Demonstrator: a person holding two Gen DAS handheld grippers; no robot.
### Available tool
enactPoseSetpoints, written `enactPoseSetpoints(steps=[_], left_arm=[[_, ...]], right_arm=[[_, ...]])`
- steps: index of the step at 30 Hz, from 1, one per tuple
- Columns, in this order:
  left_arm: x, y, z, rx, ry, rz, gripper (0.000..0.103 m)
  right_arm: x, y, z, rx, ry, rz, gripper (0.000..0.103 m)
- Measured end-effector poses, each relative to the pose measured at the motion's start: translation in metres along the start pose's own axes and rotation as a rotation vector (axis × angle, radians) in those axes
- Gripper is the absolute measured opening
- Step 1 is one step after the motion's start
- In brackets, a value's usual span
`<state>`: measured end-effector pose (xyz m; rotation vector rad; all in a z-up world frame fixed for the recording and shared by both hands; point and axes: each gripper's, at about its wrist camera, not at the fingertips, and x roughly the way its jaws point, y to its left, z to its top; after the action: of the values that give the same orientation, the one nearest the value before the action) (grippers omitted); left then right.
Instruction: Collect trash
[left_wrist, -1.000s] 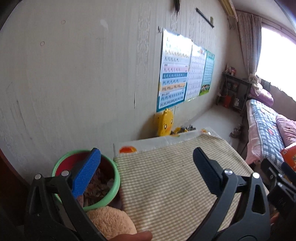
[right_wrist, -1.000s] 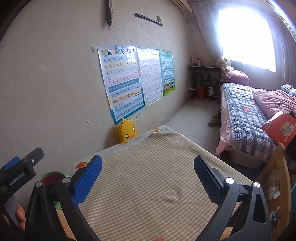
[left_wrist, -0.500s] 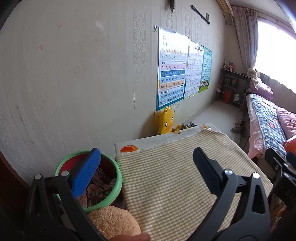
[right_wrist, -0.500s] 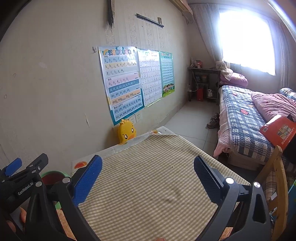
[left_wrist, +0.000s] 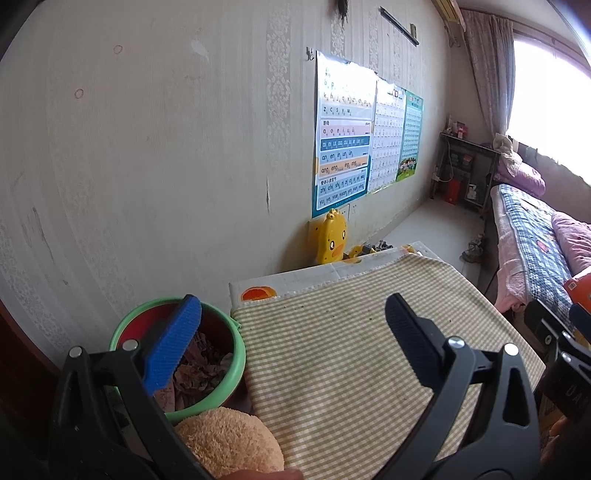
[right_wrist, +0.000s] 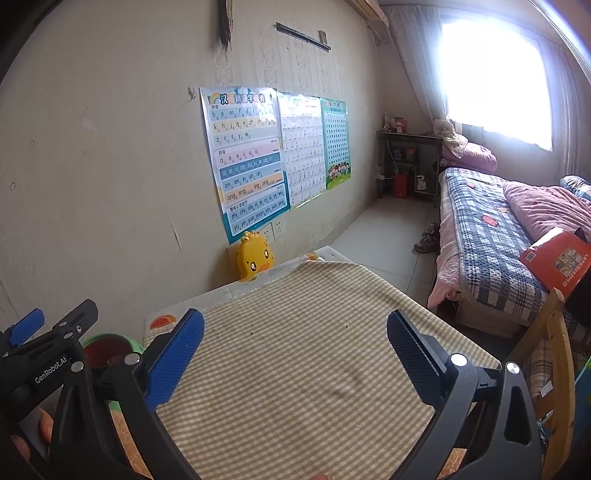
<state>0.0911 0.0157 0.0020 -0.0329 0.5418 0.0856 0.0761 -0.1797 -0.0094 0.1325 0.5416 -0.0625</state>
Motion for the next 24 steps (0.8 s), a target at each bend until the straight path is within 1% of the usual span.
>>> enactPoseSetpoints(steps=[24], left_arm=[[0.008, 0.0, -0.008, 0.003, 0.034, -0.007, 0.098]], right_arm=[[0.015, -0.002, -0.01, 0.008, 0.053, 0.0, 0.095]])
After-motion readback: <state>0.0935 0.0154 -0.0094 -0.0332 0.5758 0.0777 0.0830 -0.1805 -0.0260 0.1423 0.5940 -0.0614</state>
